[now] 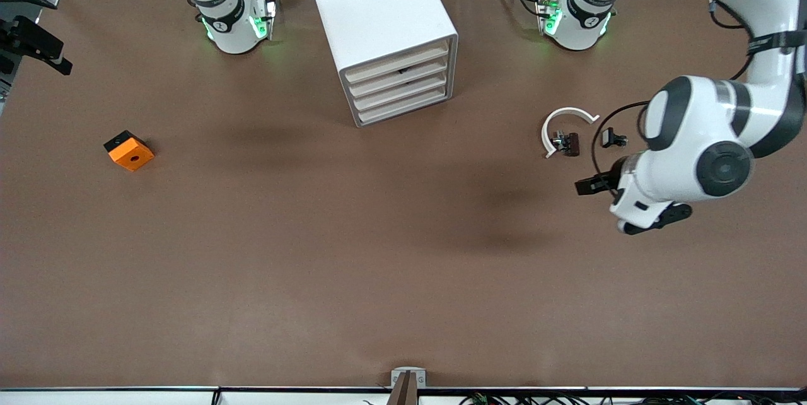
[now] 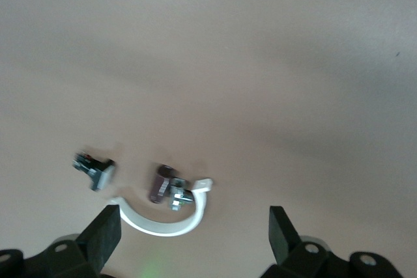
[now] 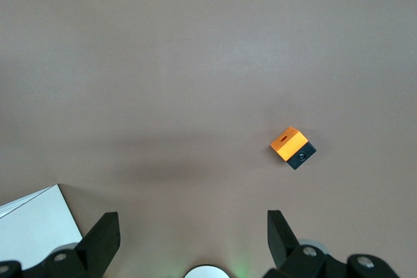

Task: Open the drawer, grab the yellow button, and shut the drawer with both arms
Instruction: 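Reach the left gripper toward the white cabinet's drawer handle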

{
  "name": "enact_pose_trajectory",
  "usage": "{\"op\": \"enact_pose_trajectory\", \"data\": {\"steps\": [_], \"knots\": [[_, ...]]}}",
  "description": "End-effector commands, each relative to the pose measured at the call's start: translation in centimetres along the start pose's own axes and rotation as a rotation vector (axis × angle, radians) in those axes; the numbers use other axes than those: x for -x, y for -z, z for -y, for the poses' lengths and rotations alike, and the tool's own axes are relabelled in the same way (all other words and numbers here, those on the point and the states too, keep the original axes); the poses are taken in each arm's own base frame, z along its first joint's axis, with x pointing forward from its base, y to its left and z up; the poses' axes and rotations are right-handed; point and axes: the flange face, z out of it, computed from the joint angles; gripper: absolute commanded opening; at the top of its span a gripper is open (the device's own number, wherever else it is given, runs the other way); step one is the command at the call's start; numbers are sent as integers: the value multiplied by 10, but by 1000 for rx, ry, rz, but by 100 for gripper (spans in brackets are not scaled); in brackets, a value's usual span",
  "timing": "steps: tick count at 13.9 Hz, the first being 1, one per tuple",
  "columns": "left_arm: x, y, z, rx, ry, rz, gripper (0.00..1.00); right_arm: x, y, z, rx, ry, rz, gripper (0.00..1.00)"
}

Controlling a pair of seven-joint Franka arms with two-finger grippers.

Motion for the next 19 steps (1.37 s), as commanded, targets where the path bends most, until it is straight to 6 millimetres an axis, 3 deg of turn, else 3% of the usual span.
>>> {"op": "enact_pose_trajectory", "data": {"steps": [1, 6, 9, 12, 19], "knots": [[2, 5, -37, 40, 224, 61, 100, 6, 4, -1, 15, -13, -12, 100], [20, -13, -81, 154, 513, 391, 100, 7, 3, -2, 15, -16, -7, 100], [17, -33, -90, 134, 669, 487, 100, 6, 7, -2, 17, -15, -21, 100], [18, -64, -98, 19, 878, 584, 100, 4, 11, -1, 19, -13, -35, 100], [43, -126, -121, -373, 1197, 978, 100, 1, 12, -4, 18, -22, -32, 100]]}}
